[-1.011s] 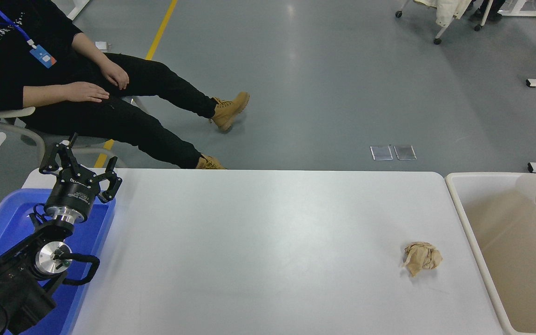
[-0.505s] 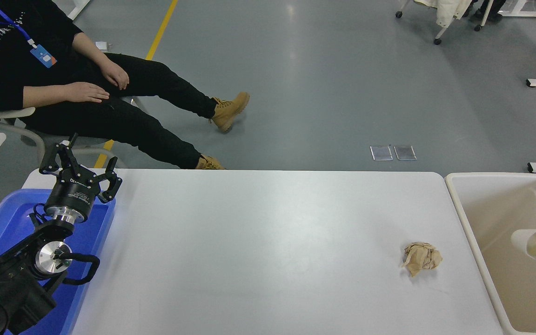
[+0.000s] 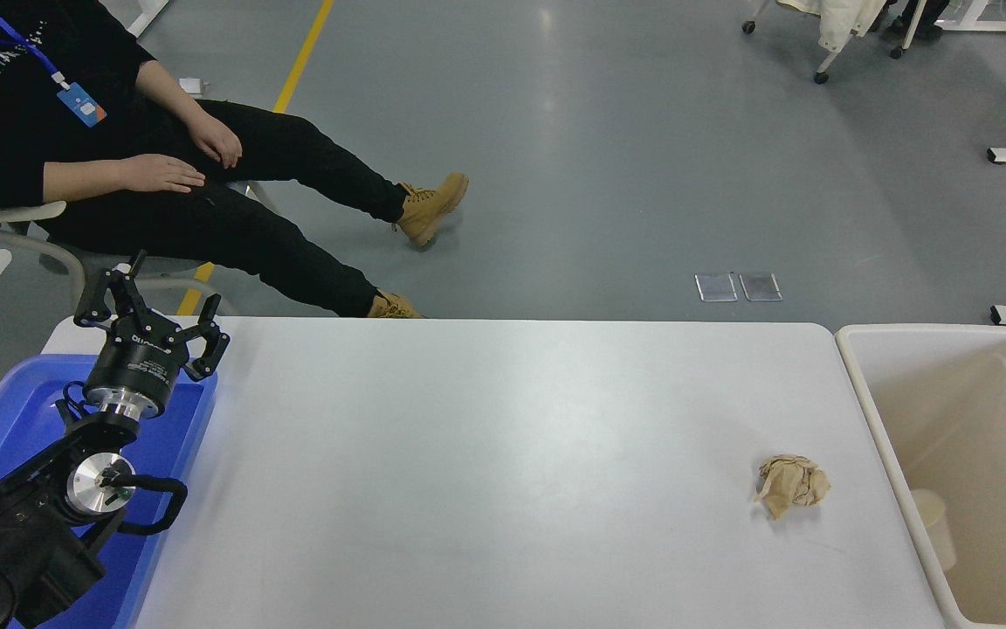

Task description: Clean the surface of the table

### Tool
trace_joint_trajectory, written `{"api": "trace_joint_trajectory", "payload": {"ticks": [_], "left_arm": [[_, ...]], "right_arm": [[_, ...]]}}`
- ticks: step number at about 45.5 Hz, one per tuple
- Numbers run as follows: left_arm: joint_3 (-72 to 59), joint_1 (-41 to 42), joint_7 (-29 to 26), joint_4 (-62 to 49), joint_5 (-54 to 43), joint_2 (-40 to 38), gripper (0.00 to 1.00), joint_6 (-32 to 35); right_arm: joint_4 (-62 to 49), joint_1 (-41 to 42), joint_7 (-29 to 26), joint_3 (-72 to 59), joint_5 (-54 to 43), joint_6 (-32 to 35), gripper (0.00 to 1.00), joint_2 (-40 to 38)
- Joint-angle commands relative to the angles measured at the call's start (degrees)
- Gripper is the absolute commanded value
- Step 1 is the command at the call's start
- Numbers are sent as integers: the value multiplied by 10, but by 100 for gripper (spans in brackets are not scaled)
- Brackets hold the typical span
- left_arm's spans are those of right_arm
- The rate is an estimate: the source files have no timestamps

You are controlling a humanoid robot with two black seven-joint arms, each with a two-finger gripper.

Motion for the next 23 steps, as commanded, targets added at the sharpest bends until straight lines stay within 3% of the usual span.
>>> {"api": "trace_joint_trajectory", "payload": {"ticks": [1, 23], "left_arm": [[0, 0, 0, 0, 0, 0, 100, 0], [0, 0, 0, 0, 0, 0, 100, 0]], "right_arm": [[1, 27, 4, 100, 1, -17, 99, -12], [71, 187, 2, 419, 1, -11, 99, -62]]}}
